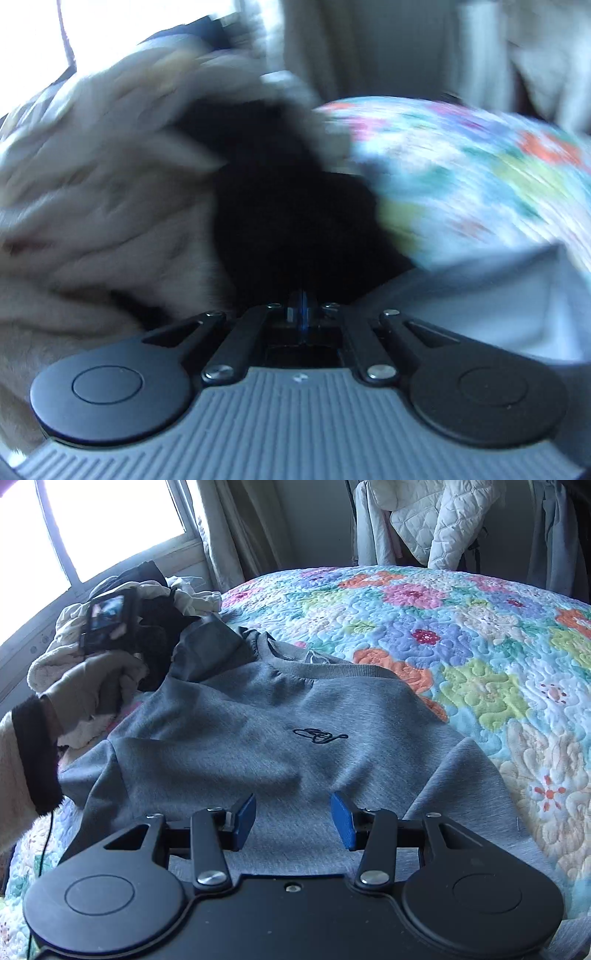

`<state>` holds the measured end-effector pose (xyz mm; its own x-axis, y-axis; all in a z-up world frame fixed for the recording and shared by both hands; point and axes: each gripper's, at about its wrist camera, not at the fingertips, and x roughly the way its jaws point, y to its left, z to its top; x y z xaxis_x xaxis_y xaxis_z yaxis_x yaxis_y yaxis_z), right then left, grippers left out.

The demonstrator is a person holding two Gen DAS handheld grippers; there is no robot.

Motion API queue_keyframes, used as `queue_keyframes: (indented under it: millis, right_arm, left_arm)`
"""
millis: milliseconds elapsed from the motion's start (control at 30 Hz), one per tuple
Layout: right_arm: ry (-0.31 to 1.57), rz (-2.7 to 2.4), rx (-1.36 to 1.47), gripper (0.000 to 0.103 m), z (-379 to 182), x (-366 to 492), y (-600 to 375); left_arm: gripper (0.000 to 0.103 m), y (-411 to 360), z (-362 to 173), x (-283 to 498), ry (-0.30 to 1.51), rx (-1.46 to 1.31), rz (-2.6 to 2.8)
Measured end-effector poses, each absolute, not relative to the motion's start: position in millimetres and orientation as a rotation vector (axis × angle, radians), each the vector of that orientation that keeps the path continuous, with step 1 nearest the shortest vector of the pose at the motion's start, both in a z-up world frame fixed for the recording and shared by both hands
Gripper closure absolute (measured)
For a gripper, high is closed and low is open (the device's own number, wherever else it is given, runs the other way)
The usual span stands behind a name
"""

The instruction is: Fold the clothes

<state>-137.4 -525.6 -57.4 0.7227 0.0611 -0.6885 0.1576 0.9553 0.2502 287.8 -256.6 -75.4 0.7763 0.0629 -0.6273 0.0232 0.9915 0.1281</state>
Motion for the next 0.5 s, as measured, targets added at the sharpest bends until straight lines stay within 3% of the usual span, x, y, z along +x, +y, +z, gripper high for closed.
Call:
queue_keyframes:
  millis: [167,233,267,300,333,400,500]
  right_arm:
    - [0.781,-0.069,0.325,0.052,-65.6,-136.1,-528.0]
    - [0.784,-0.064,0.33,0.052,-66.9,-135.2,-525.4]
    - [0.786,-0.063,0.327,0.052,-67.1,-134.4,-523.5]
    - [0.788,-0.061,0.32,0.052,-66.8,-133.3,-521.3]
    - [0.79,-0.059,0.313,0.052,-66.6,-132.2,-519.2]
    - [0.794,-0.056,0.298,0.052,-66.1,-130.0,-514.8]
    - [0.801,-0.05,0.275,0.051,-65.4,-126.7,-508.3]
  left_arm:
    - [0.095,-205.0,-76.0,292.9,0.779,-0.103,0.005]
    - [0.076,-214.3,-69.9,275.8,0.758,-0.088,-0.111]
    - [0.054,-221.7,-66.8,266.4,0.747,-0.073,-0.169]
    - [0.04,-230.5,-63.4,255.2,0.73,-0.058,-0.23]
    - [0.036,-239.9,-60.4,243.4,0.708,-0.04,-0.291]
    - [0.019,-259.2,-58.7,224.2,0.683,0.015,-0.399]
    - [0.013,-292.2,-68.1,202.2,0.646,0.171,-0.491]
